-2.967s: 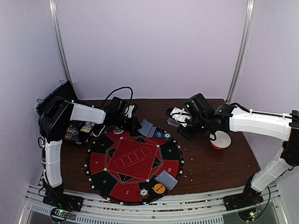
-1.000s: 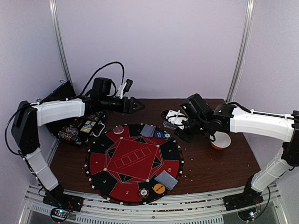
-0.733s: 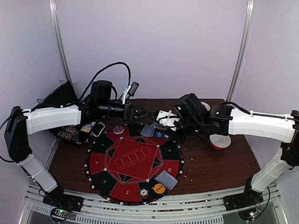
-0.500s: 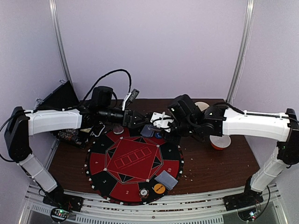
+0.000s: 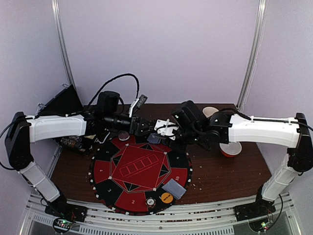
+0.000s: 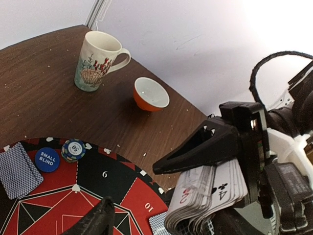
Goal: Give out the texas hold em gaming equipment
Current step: Pick up the poker card from the face-down deck piles.
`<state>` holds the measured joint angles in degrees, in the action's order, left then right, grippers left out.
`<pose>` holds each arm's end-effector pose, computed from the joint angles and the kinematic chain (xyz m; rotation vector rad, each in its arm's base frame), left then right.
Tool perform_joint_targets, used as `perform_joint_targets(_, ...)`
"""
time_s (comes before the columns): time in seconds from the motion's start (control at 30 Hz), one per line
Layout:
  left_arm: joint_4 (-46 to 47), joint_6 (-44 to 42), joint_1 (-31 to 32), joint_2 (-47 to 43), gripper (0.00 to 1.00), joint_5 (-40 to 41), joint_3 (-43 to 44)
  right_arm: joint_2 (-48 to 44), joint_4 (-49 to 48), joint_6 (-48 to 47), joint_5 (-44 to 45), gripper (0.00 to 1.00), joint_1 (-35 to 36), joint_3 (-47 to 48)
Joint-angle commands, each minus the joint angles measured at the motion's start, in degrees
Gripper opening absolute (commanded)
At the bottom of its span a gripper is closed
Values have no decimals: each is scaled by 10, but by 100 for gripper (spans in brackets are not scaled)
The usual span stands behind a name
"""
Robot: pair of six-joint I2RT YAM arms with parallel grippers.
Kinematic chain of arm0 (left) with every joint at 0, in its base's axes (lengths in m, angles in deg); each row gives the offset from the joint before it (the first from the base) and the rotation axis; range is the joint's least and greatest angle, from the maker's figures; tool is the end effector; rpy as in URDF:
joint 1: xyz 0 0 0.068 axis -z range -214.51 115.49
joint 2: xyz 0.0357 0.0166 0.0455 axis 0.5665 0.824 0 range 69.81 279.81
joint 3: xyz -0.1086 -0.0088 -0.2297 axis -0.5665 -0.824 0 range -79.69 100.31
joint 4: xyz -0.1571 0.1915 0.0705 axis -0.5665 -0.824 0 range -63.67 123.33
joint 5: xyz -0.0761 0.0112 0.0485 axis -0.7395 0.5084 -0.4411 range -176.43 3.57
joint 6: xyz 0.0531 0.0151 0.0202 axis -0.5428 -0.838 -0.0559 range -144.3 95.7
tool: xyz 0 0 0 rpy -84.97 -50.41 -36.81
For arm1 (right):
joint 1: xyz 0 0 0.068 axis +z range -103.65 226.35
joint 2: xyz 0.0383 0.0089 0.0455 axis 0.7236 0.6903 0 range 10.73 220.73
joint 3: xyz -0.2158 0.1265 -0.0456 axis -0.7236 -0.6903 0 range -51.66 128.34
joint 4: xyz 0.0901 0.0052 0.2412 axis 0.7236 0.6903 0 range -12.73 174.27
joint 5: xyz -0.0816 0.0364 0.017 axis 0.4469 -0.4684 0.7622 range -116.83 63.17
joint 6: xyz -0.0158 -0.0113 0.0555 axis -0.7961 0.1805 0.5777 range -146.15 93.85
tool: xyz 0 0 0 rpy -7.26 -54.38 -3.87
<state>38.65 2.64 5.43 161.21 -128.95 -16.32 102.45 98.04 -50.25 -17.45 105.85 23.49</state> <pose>0.2607 -0.2557 0.2574 0.7768 2.0215 -1.4497 0.1926 0.3131 0.2766 -1.4095 1.7114 0.1600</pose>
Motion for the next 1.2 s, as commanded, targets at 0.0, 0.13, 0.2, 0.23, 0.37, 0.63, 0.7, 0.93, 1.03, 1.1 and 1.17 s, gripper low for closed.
perform_joint_targets(0.0, -64, -61, 17, 17, 64, 62, 47, 4, -12, -6, -7, 29, 7, 21)
perform_joint_targets(0.13, -102, -78, 17, 8, 44, 113, 52, -1, -11, -6, -3, 29, 7, 17)
perform_joint_targets(0.2, -98, -76, 14, -10, 39, 136, 44, -5, -10, -8, 1, 29, 6, 13)
perform_joint_targets(0.23, -99, -75, 12, -14, 38, 139, 42, -4, -10, -8, 2, 29, 5, 11)
perform_joint_targets(0.37, -107, -74, 5, -19, 30, 133, 39, -8, -7, -6, 8, 29, 4, 5)
perform_joint_targets(0.63, -99, -78, 2, -31, 12, 107, 36, -9, -4, -3, 9, 29, 2, 0)
perform_joint_targets(0.7, -100, -81, 2, -32, 5, 100, 36, -10, -4, -2, 10, 29, 0, -1)
perform_joint_targets(0.93, -97, -85, 0, -42, 0, 70, 34, -14, -3, 2, 7, 29, -7, -5)
perform_joint_targets(1.03, -97, -83, -12, -50, 0, 57, 31, -15, -2, 7, 4, 29, -15, -9)
perform_joint_targets(1.1, -100, -85, -20, -54, 0, 51, 29, -16, -3, 11, 0, 29, -22, -12)
perform_joint_targets(1.17, -101, -88, -26, -58, 0, 42, 27, -18, -3, 13, -4, 29, -27, -16)
